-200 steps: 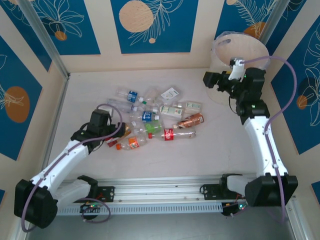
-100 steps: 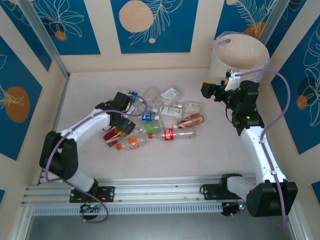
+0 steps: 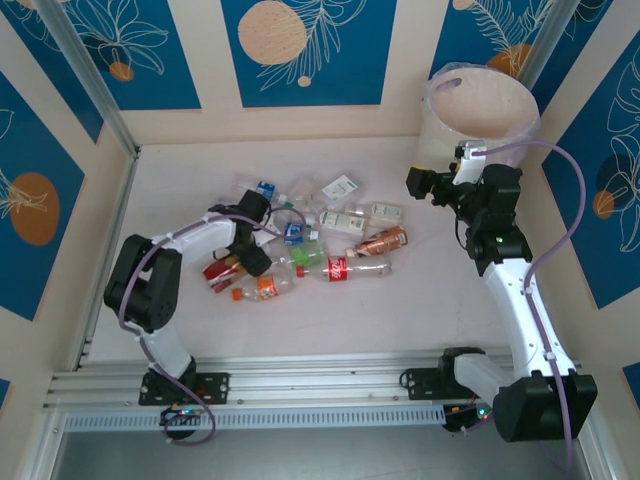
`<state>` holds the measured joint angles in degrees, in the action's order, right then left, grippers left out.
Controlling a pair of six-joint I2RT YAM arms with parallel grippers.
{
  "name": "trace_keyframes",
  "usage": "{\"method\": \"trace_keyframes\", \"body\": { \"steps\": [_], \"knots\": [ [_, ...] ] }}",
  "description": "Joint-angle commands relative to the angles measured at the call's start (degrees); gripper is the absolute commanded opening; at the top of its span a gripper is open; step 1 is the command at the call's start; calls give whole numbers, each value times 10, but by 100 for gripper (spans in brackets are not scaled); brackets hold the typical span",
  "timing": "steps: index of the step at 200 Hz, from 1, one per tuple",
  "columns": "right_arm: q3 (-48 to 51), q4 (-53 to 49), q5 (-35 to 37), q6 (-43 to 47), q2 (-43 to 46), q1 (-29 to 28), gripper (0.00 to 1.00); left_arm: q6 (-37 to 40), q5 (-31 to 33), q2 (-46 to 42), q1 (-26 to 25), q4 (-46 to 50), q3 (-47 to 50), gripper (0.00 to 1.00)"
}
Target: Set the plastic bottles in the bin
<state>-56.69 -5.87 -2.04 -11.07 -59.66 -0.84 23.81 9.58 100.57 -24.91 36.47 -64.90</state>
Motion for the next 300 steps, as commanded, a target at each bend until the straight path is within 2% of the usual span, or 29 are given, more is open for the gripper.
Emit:
{"method": "trace_keyframes", "body": {
  "steps": [1,16,35,75,126,146,159,179,193,210,222,247,270,300],
  "knots": [
    [-1,-8,14,-2,12,2,100,30,14,-6,5,-34,25,79],
    [-1,-9,14,-6,14,2,100,29,19,-24,5,-67,43,77],
    [-1,-12,13,-10,19,1,100,27,17,-50,6,-101,64,63],
    [-4,-20,12,-18,20,1,99,12,32,-102,19,-141,95,47],
    [2,-10,-56,-38,16,1,100,-39,24,-215,21,-147,96,38],
    [26,18,-109,-60,20,-2,99,-92,-31,-279,18,-131,70,37],
    [43,35,-147,-76,20,-5,100,-129,-71,-329,15,-165,75,37],
    [69,61,-173,-111,18,-23,100,-222,-121,-401,15,-294,123,37],
    [90,83,-185,-125,18,-44,99,-291,-213,-429,15,-420,167,36],
    [110,112,-205,-128,17,-71,100,-401,-298,-423,11,-595,214,36],
    [122,136,-227,-129,15,-92,99,-456,-337,-397,5,-667,215,36],
    [107,115,-268,-91,1,-146,100,-490,-386,-337,-30,-688,166,35],
    [88,83,-232,-41,-11,-211,100,-505,-396,-294,-63,-720,139,35],
    [102,198,-202,-77,-47,-276,100,-529,-370,-246,-93,-738,102,34]
  ]
}}
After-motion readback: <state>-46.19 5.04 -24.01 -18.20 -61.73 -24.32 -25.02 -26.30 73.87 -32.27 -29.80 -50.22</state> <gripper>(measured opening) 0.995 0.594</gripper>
